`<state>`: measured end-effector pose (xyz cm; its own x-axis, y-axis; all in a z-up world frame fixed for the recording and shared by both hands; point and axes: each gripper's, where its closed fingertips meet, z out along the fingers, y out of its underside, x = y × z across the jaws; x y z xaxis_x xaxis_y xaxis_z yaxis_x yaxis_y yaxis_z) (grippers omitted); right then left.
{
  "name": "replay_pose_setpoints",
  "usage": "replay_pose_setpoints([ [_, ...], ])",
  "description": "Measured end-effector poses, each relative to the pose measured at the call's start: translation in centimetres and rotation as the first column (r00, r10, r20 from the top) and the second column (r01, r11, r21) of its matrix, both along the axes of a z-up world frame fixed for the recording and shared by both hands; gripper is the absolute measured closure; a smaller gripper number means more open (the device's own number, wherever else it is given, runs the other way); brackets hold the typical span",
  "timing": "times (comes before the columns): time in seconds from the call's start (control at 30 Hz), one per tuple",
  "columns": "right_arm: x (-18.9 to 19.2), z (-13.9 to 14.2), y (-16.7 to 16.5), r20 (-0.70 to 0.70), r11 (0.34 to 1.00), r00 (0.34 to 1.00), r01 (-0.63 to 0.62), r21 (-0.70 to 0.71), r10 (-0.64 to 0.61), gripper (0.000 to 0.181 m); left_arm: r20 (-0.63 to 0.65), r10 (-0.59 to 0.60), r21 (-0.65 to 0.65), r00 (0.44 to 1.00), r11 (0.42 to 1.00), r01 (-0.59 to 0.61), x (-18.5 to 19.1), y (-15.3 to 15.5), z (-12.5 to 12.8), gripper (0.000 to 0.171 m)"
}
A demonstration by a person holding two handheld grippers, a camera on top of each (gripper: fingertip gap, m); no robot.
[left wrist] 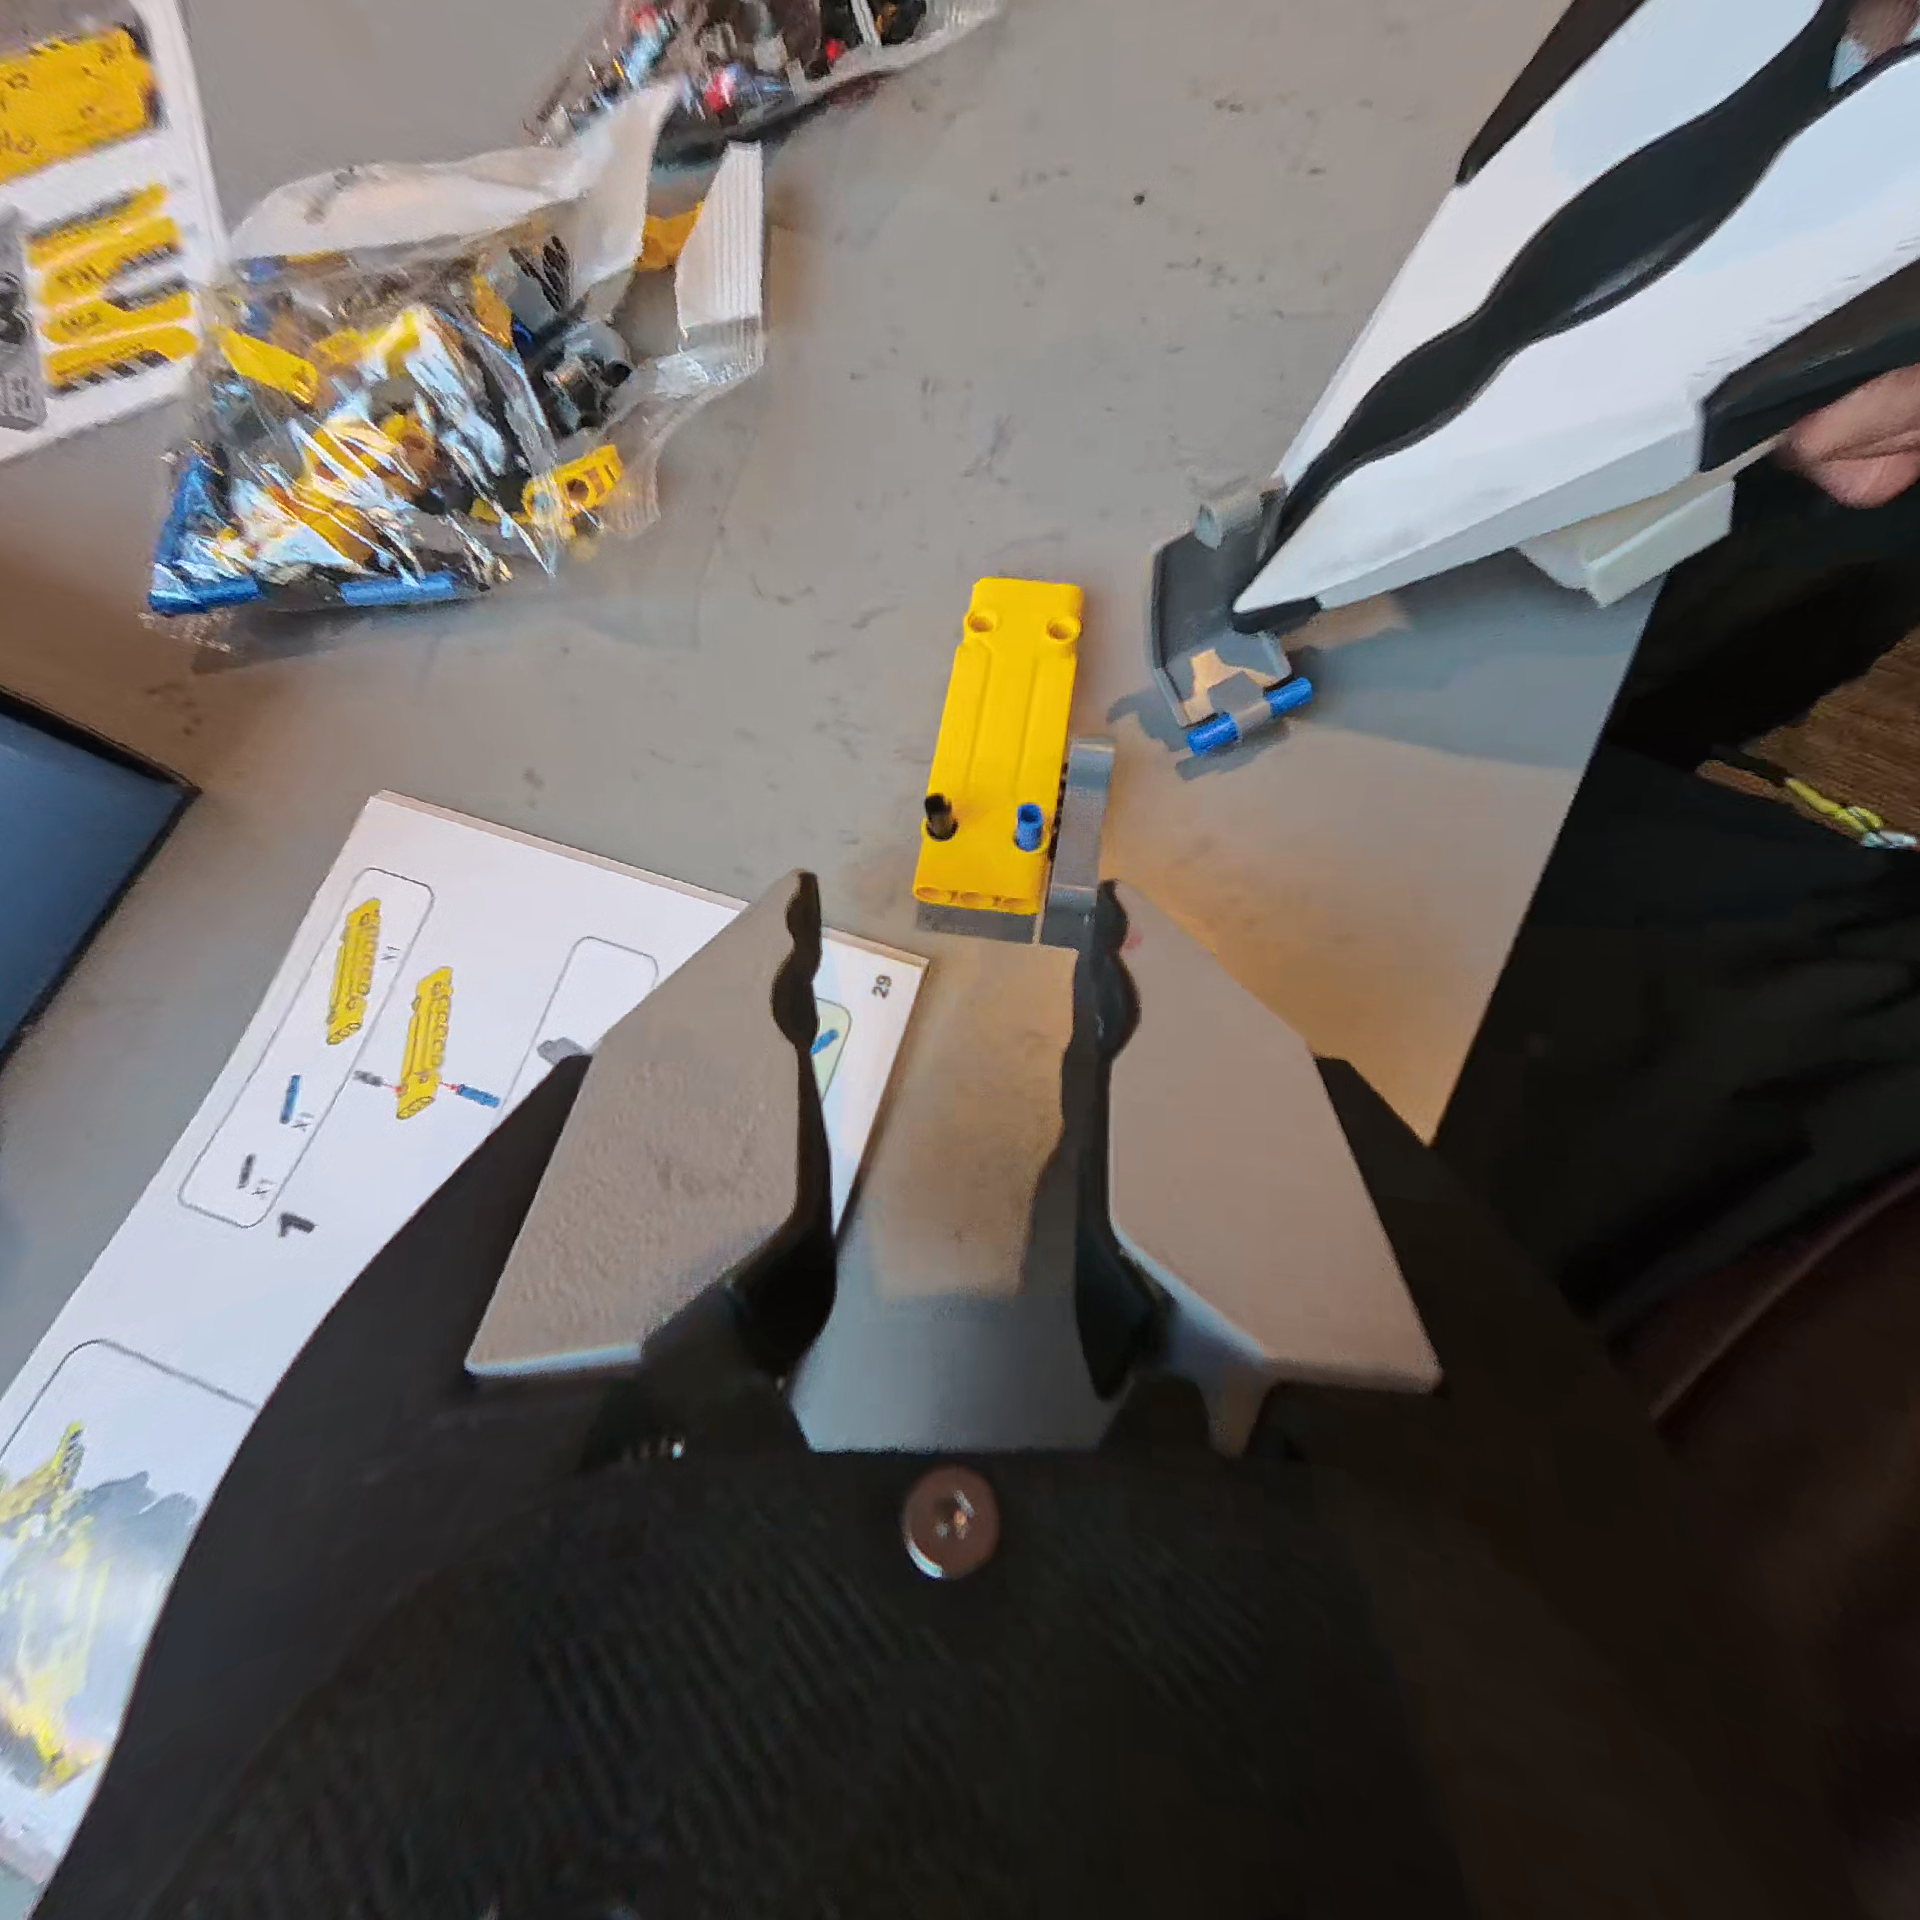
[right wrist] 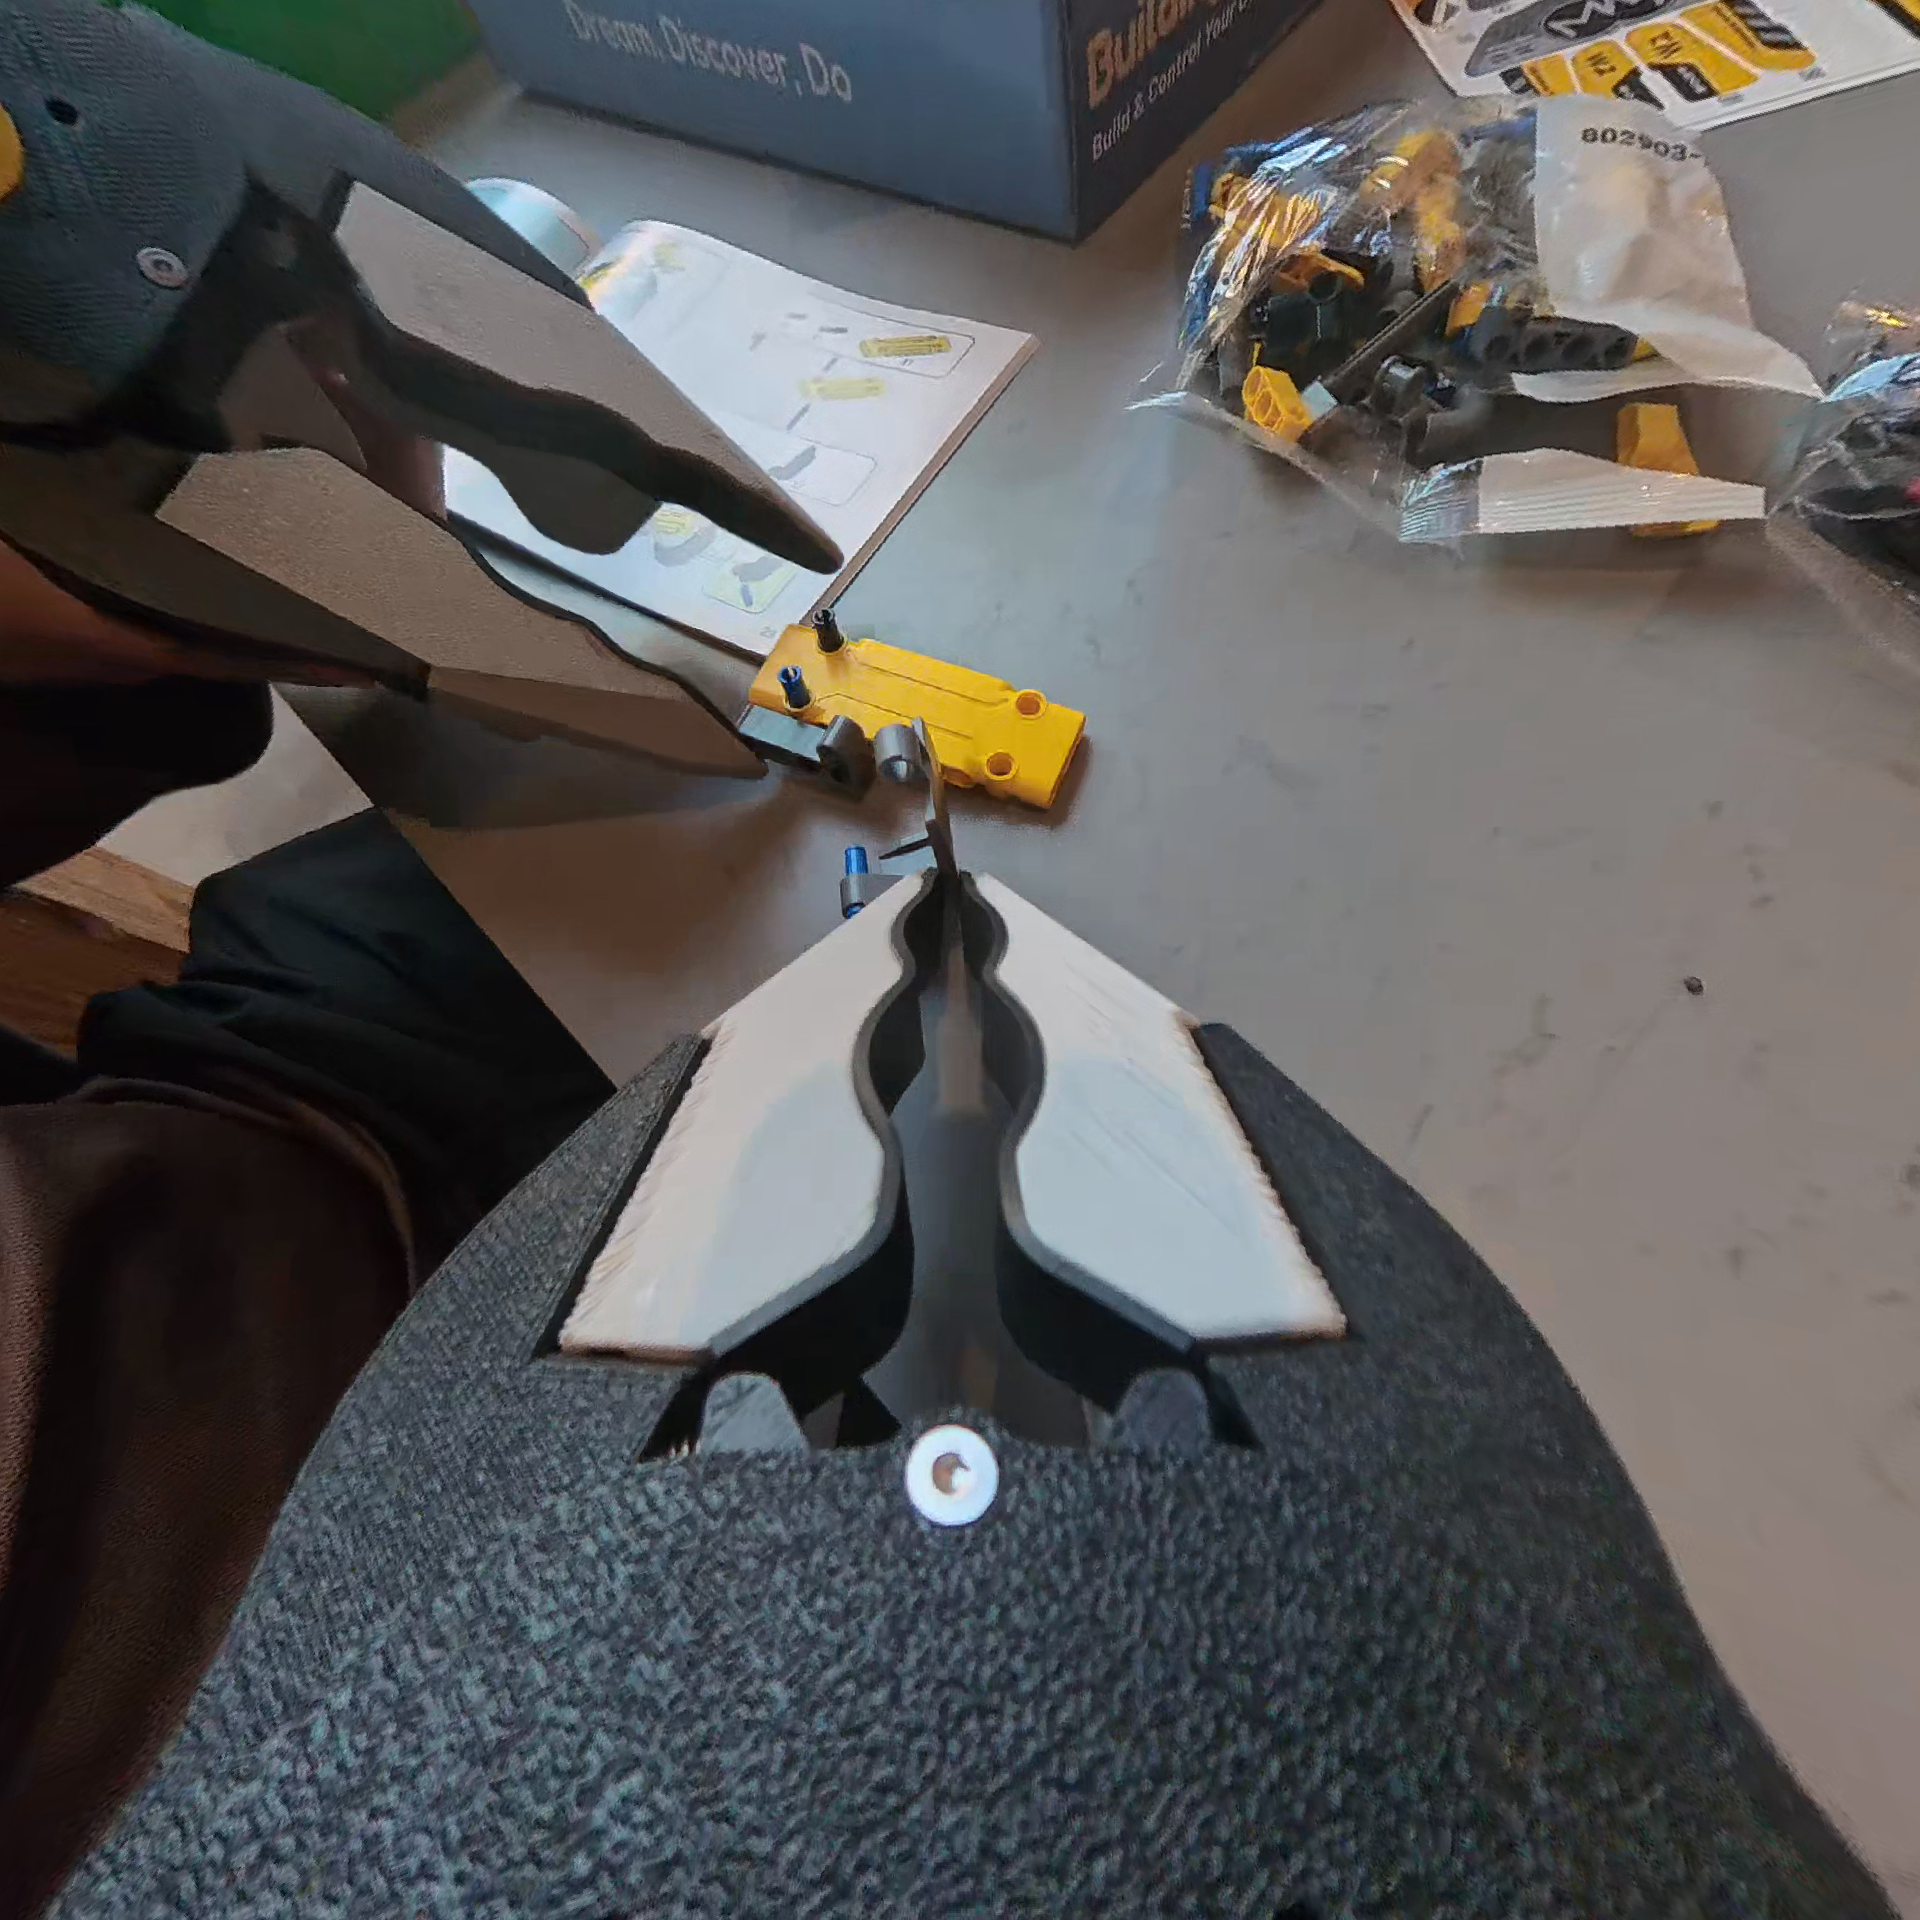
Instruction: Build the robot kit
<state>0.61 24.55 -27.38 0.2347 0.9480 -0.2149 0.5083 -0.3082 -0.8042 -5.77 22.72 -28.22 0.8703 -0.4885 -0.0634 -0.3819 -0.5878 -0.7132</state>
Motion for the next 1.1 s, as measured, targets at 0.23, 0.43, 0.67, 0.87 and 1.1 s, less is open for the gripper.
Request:
replay_pose_setpoints([
  [0.23,-0.1,-0.7,-0.5,0.025,1.0,0.999,-0.023,-0.002,0.023,0.178,0.063,-0.037,-0.033,0.997,0.999,0.039,0.6,0.0,-0.5,0.13],
  [0.43,-0.3,1.2,-0.5,-0.042,0.999,0.999,0.006,0.038,-0.005,0.179,0.005,0.056,0.105,0.998,0.993,-0.056,-0.6,-0.2,1.4,0.129],
  [0.67,-0.8,2.8,-1.1,-0.155,0.996,0.985,0.074,-0.039,-0.08,0.179,0.182,0.033,0.075,0.983,0.996,-0.048,3.9,-2.9,1.7,0.133],
  [0.87,-1.0,3.9,-1.6,-0.212,0.994,0.971,0.102,-0.036,-0.108,0.179,0.379,0.038,0.016,0.925,0.999,-0.047,5.7,-2.7,2.6,0.148],
  [1.1,-1.3,4.8,-2.3,-0.242,0.994,0.965,0.109,0.024,-0.1,0.179,0.581,0.069,0.002,0.811,0.996,-0.085,5.8,-2.2,4.8,0.148],
])
